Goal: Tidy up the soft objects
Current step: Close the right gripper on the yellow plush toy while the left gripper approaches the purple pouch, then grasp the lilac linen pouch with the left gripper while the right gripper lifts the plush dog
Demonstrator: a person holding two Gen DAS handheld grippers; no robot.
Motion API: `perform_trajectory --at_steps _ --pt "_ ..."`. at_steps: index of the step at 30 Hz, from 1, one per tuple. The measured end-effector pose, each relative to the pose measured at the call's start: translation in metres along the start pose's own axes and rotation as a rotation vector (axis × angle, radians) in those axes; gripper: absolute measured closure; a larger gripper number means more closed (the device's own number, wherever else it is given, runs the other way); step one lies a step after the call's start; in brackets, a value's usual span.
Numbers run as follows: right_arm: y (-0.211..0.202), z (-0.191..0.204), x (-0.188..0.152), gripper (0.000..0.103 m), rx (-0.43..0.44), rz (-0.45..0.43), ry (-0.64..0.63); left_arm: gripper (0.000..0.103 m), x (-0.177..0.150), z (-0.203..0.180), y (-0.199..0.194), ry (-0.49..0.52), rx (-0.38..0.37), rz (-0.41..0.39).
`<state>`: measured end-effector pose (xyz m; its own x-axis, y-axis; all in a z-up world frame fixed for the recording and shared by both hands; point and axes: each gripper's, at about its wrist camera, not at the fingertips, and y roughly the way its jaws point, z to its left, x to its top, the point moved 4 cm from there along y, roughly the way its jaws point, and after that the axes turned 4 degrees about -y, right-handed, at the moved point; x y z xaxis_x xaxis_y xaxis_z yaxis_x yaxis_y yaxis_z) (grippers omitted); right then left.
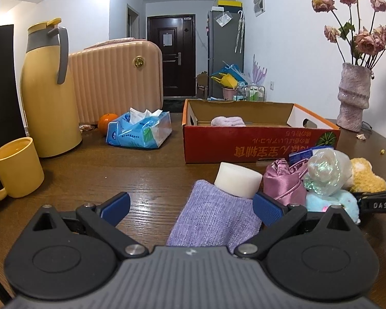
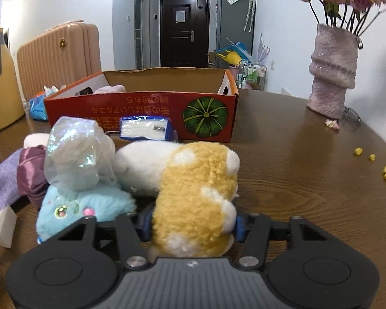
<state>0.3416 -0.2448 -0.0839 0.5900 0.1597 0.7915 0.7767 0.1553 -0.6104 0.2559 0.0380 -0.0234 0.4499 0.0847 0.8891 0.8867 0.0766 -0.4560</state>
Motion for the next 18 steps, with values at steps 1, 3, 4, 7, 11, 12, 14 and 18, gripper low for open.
perform_trajectory --at_steps 1,3,4,7,11,12,14,18 --pt "0.000 -0.001 0.000 0.050 0.003 0.000 0.002 0.000 0.000 0.000 0.001 0.001 0.001 0.003" --pt "-0.002 0.000 -0.001 0.052 0.004 -0.003 0.000 0.000 -0.001 0.000 0.002 0.002 0.003 0.008" --pt "-0.002 0.000 -0.001 0.053 0.001 -0.005 0.002 0.000 -0.001 0.000 0.003 0.003 0.003 0.009" --pt "-0.009 -0.004 0.000 0.055 -0.004 -0.038 0.022 0.000 -0.002 0.001 0.003 0.001 0.007 0.009" --pt "-0.025 -0.011 0.004 0.056 -0.029 -0.121 0.058 0.000 0.000 0.002 0.003 -0.005 0.006 0.008" --pt "-0.030 -0.013 0.005 0.056 -0.037 -0.149 0.066 0.000 0.000 0.002 0.003 -0.007 0.006 0.007" --pt "-0.041 -0.017 0.007 0.056 -0.059 -0.200 0.074 0.000 0.001 0.004 0.002 -0.015 0.008 0.002" --pt "-0.057 -0.025 0.010 0.056 -0.074 -0.276 0.096 0.000 0.002 0.009 0.002 -0.036 0.014 0.003"
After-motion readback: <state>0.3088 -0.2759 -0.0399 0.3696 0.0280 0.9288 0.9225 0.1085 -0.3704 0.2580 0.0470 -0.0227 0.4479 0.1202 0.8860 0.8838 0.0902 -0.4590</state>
